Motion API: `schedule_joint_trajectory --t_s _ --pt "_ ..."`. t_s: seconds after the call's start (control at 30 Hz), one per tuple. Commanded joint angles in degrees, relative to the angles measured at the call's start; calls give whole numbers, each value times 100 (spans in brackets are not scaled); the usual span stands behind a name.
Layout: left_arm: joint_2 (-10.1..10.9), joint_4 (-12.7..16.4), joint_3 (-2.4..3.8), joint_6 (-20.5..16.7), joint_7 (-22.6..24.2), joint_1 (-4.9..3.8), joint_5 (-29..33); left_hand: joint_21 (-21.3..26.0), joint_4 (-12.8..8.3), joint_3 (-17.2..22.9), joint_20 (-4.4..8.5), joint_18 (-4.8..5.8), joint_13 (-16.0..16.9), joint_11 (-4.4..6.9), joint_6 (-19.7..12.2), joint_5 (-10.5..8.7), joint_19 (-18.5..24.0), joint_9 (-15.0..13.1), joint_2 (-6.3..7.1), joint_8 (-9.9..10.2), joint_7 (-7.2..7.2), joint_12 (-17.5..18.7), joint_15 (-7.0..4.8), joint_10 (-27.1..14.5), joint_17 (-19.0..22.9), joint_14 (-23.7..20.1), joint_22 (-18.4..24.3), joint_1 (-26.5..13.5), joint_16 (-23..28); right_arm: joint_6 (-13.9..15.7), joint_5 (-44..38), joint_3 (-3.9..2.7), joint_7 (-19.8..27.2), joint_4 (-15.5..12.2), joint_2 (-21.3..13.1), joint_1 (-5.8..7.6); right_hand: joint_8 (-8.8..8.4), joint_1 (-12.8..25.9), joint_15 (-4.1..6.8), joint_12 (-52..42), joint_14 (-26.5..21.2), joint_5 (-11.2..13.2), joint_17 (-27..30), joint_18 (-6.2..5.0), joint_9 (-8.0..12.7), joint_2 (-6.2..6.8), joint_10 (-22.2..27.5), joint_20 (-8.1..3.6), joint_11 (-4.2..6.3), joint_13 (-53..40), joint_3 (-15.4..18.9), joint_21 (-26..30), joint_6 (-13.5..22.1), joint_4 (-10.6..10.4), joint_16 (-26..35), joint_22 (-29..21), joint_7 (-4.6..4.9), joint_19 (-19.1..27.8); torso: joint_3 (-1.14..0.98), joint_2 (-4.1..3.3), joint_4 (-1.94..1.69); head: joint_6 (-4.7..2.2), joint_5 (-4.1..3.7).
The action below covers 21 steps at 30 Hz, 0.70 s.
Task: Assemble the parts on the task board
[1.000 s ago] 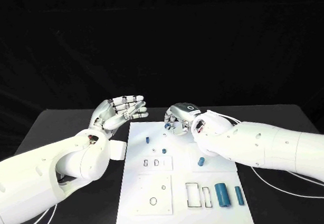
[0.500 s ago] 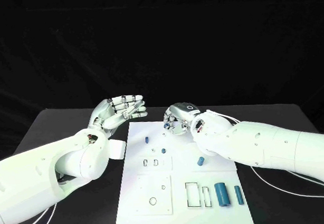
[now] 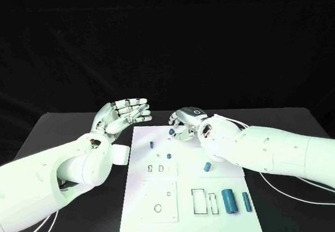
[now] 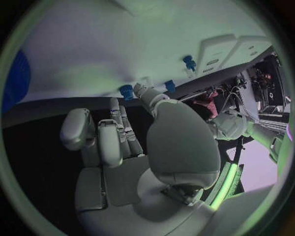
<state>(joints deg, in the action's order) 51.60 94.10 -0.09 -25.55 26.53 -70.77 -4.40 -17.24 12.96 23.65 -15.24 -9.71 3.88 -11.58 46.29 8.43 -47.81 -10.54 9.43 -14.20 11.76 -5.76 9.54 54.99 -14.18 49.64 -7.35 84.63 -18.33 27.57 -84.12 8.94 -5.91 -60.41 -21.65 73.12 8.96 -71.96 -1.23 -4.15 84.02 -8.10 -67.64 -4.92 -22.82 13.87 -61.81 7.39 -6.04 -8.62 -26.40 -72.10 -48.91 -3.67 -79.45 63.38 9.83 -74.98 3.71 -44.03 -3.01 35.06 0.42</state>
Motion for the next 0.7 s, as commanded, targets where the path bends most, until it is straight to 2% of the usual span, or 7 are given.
schedule_joint_trajectory --t_s 0.03,0.2,0.43,0.6,0.63,0.67,0.7 --pt "1 7 6 93 26 -15 -24 -22 6 29 -11 -66 -5 -15 -41 -36 25 7 54 34 300 38 -15 -5 -6 -37 6 7 28 -22 -31 0 -32 -76 -73 3 -39 -71 -8 -42 128 6 13 -87 -2 2 54 -6 1 9 81 38 25 -9 40 -9 -3 47 -6 3 14 5 14" --pt "26 -2 5 89 25 -15 -23 -22 6 29 -11 -66 -5 -15 -41 -36 25 7 54 34 300 38 -15 -5 -6 -37 6 7 28 86 -31 -2 -56 -387 -357 27 -18 -147 -4 -95 140 -60 0 -78 -23 -51 34 -12 5 16 183 25 -54 -22 27 30 -13 7 -16 8 27 -15 19" --pt "67 -12 5 101 21 -15 -23 -22 6 29 -11 -66 -5 -15 -41 -36 25 7 54 34 300 38 -15 -5 -6 -37 6 7 28 213 270 -50 -85 -1216 -1107 162 38 -208 10 -317 218 -144 -251 -11 -59 -99 -280 -25 26 -19 185 -185 -298 -90 -134 355 -16 -202 -27 19 39 -54 -7" --pt "107 -15 4 108 20 -14 -22 -21 0 35 -14 -66 -5 -17 -48 -37 31 8 56 38 301 47 -12 -10 -10 -46 8 1 31 -103 728 -87 -93 -1727 -1681 271 -30 -235 39 -583 263 -176 -444 33 -41 -35 -776 -48 69 -135 116 -342 -299 -132 -260 587 21 -329 -50 34 95 -76 19" --pt "114 -17 4 109 20 -14 -22 -21 0 35 -14 -66 -5 -17 -48 -37 31 8 56 38 301 47 -12 -10 -10 -46 8 1 31 -226 838 -93 -67 -1796 -1788 289 -69 -238 54 -652 278 -240 -526 48 -30 15 -893 -59 89 -184 143 -393 -241 -140 -304 663 12 -368 -57 36 109 -80 14" --pt "120 -22 4 110 21 -13 -22 -21 0 35 -14 -66 -5 -17 -48 -37 31 8 56 38 301 47 -12 -10 -10 -46 8 1 31 -337 924 -99 -44 -1844 -1882 303 -93 -234 76 -739 291 -439 -609 60 -32 74 -995 -80 114 -281 239 -437 -191 -178 -354 730 -6 -398 -60 36 115 -87 1" --pt "124 -26 4 112 21 -13 -21 -21 0 35 -14 -66 -5 -17 -48 -37 31 8 56 38 301 47 -12 -10 -10 -46 8 1 31 -419 981 -103 -30 -1867 -1946 312 -98 -242 81 -767 291 -471 -616 61 -34 80 -1021 -85 121 -312 266 -444 -179 -184 -360 742 -11 -402 -67 39 129 -89 2"
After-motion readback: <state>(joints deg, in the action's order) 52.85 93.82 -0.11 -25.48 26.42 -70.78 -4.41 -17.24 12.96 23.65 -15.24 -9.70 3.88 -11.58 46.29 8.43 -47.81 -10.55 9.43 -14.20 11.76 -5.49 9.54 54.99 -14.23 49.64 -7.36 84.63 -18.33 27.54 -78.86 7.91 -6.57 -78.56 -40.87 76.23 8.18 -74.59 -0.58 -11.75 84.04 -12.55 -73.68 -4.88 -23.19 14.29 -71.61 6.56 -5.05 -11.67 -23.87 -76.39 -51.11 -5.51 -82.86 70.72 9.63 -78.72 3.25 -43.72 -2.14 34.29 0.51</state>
